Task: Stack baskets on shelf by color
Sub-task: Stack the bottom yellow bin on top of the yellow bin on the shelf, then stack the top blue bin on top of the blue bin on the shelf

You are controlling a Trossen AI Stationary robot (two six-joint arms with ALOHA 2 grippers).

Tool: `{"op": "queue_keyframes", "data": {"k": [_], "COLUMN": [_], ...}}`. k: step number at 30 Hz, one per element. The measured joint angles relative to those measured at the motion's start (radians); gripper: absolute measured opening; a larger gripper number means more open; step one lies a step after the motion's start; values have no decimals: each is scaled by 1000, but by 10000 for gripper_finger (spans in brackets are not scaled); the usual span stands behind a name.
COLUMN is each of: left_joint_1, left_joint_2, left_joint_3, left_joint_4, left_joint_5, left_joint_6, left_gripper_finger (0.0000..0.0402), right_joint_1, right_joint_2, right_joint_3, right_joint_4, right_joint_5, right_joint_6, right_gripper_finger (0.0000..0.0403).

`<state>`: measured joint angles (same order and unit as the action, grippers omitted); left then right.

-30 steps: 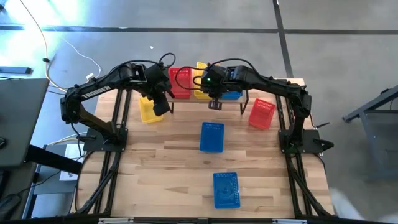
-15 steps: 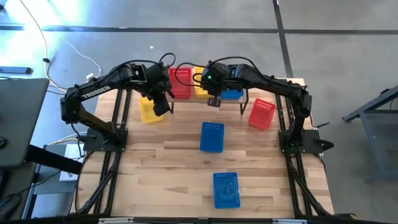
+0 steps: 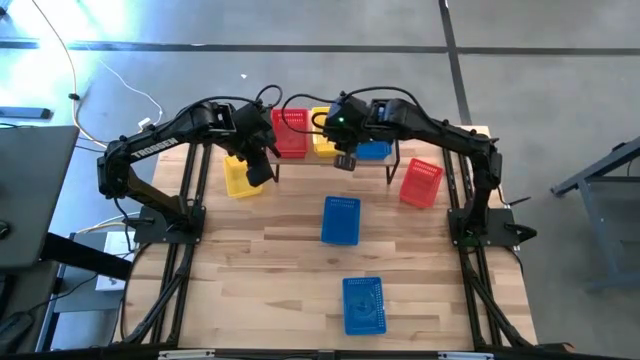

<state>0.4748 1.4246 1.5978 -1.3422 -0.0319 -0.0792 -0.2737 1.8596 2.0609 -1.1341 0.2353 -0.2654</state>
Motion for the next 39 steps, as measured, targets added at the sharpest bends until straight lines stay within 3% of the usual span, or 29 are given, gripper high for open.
{"op": "queue_keyframes", "data": {"k": [18, 23, 39], "left_joint_1": [-127, -141, -270], "left_joint_2": [0, 0, 0], "left_joint_3": [0, 0, 0], "left_joint_4": [0, 0, 46], "left_joint_5": [10, 9, -7], "left_joint_6": [47, 72, 57], "left_gripper_finger": [131, 131, 131], "right_joint_1": [-48, -30, 136], "right_joint_2": [2, -4, -16], "right_joint_3": [-113, -113, 77], "right_joint_4": [12, 49, -162], "right_joint_5": [-40, -5, 17], "right_joint_6": [201, 272, 625], "right_gripper_finger": [83, 83, 83]}}
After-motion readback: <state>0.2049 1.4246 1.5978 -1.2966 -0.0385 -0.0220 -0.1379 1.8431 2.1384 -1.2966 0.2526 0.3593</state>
